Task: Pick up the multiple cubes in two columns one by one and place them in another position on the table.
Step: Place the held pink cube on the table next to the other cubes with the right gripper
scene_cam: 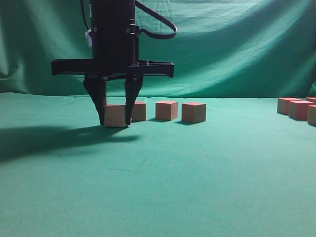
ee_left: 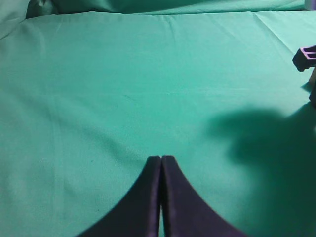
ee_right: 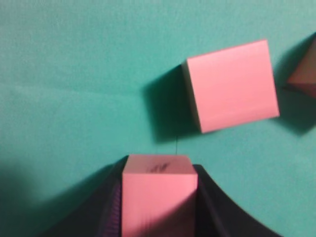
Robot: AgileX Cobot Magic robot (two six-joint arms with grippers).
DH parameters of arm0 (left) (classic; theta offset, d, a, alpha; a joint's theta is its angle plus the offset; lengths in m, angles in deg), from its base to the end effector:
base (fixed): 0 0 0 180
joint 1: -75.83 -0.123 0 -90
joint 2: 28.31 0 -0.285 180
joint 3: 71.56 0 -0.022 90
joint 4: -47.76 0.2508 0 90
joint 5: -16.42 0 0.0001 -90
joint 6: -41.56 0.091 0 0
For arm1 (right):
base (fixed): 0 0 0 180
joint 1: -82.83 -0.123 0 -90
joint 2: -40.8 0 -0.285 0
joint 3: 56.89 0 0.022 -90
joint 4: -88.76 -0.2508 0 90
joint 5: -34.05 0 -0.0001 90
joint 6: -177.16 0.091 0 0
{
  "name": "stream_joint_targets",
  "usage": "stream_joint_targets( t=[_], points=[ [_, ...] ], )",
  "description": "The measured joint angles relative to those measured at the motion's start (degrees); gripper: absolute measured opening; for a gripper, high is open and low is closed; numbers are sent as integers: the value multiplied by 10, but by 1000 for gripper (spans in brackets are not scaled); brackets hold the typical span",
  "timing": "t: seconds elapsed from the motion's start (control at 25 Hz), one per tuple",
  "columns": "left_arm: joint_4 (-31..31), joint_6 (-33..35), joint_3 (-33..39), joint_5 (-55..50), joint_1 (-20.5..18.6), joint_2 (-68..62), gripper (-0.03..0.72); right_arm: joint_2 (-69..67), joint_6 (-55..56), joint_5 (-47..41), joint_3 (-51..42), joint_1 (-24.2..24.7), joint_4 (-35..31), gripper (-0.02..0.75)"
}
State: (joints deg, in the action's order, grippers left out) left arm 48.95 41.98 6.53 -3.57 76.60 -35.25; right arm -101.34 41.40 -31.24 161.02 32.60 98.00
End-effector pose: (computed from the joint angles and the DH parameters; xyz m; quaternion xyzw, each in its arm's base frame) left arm 0.0529 -0.0001 0.1774 0.0138 0.7933 0.0069 0.6086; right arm 0.3238 0.3683 0.1691 -0.0787 0.9898 0.0153 0.1176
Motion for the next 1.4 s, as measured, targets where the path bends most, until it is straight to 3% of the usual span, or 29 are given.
stream_joint_targets(
  t=[0.56, 0.8, 0.88, 1.4],
  points=[
    [0, 0, 0, 0, 0, 0, 0, -1, -9, 17, 0, 0, 7, 262],
    [0, 0, 0, 0, 0, 0, 0, -4, -31, 19, 0, -2, 1, 517],
    [0, 0, 0, 0, 0, 0, 0, -4, -39, 16, 4, -5, -6, 566],
    [0, 0, 0, 0, 0, 0, 0, 105, -151, -56, 82, -11, 27, 577]
  ],
)
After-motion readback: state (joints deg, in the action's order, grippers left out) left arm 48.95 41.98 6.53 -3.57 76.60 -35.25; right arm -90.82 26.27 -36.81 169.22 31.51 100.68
